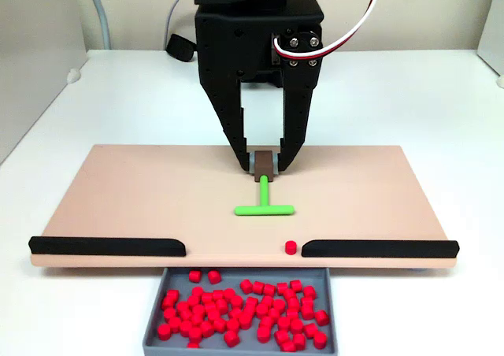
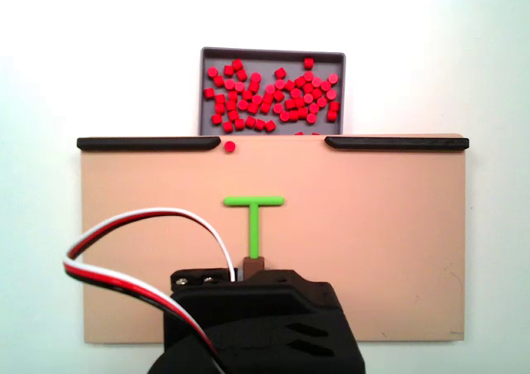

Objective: Push granules from bottom to the grey container

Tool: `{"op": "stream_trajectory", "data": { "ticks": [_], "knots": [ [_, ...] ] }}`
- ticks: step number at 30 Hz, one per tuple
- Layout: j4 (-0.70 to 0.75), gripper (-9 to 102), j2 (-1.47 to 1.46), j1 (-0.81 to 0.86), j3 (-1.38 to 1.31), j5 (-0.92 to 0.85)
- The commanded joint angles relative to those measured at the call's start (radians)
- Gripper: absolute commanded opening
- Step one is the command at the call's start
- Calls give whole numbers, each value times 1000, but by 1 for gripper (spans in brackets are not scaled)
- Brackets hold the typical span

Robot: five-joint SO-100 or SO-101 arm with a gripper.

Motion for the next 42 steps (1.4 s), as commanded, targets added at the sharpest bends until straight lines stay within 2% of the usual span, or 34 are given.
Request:
{"op": "stream_trajectory", "data": {
  "ticks": [1, 30, 42],
  "knots": [
    [-5, 0, -11, -9, -40, 17],
    [-5, 0, -219, 12, -252, 37],
    [49, 0, -290, 97, -500, -43]
  ]
}}
